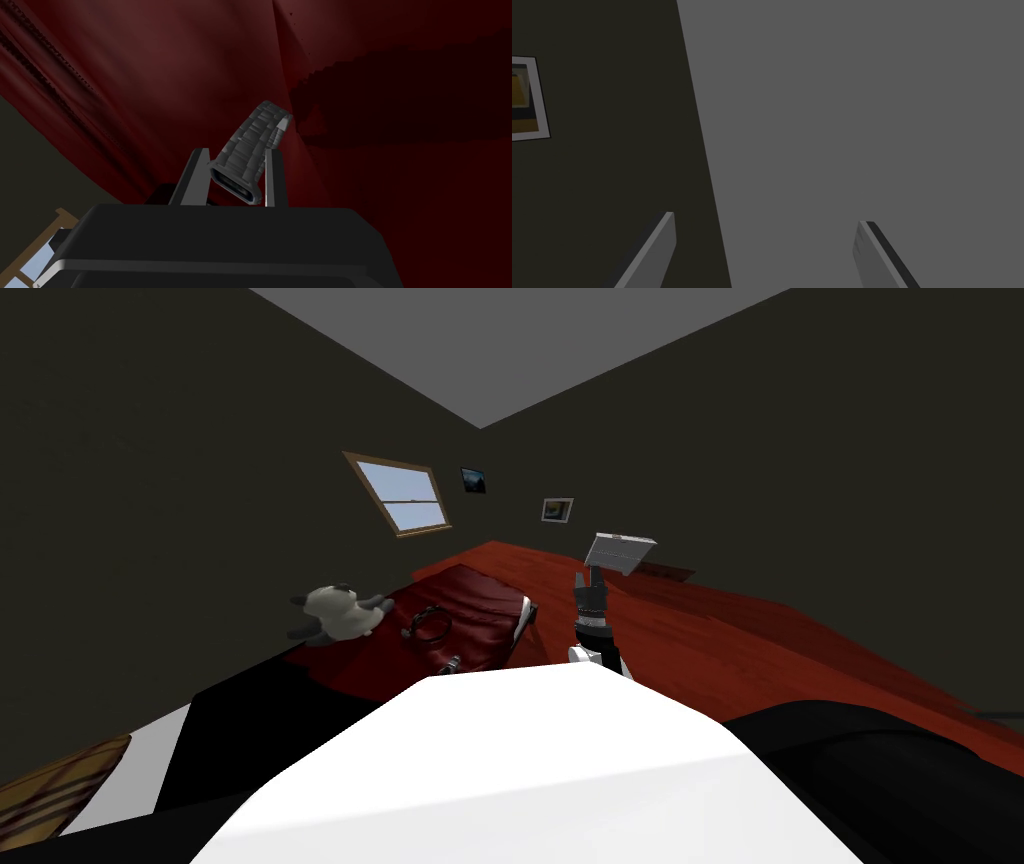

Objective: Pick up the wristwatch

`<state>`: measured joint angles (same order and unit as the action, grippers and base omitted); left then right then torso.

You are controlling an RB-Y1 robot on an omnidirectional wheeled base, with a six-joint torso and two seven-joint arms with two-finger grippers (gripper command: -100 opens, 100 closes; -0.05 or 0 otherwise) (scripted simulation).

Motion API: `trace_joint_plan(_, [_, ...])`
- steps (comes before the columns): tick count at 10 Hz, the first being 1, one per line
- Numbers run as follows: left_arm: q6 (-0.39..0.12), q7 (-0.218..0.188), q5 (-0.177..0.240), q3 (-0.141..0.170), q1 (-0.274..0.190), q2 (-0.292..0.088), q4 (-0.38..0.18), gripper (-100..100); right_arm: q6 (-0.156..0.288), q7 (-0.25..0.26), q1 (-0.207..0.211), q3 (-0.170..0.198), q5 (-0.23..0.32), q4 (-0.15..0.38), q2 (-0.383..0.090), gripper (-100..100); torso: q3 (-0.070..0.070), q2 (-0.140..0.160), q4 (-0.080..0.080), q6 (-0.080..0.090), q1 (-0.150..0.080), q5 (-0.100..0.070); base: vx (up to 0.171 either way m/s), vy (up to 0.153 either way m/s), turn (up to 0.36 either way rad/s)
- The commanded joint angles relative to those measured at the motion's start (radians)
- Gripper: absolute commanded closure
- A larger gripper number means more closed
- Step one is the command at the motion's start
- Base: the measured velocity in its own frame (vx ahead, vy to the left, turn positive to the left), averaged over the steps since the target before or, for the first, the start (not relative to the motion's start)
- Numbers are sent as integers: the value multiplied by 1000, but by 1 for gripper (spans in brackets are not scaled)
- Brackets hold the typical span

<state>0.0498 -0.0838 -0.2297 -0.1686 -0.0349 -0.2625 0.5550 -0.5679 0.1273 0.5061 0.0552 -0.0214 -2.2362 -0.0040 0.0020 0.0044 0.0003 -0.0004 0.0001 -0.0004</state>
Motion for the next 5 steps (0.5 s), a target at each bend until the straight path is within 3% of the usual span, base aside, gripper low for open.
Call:
trace_joint_plan(1, [-43, -21, 7, -18, -18, -4, 19, 100, 0, 0, 0, 0, 0, 0, 0, 0, 0, 0, 0, 0, 0, 0, -112, 19, -43])
trace_joint_plan(3, [-78, -37, 13, -34, -29, -8, 42, 100, 0, 0, 0, 0, 0, 0, 0, 0, 2, 4, 0, 0, 0, 0, -118, 19, -40])
trace_joint_plan(5, [-96, -46, 15, -42, -35, -10, 53, 100, 0, 0, 0, 0, 0, 0, 0, 0, 1, 1, 0, -1, 1, 0, -47, 15, -11])
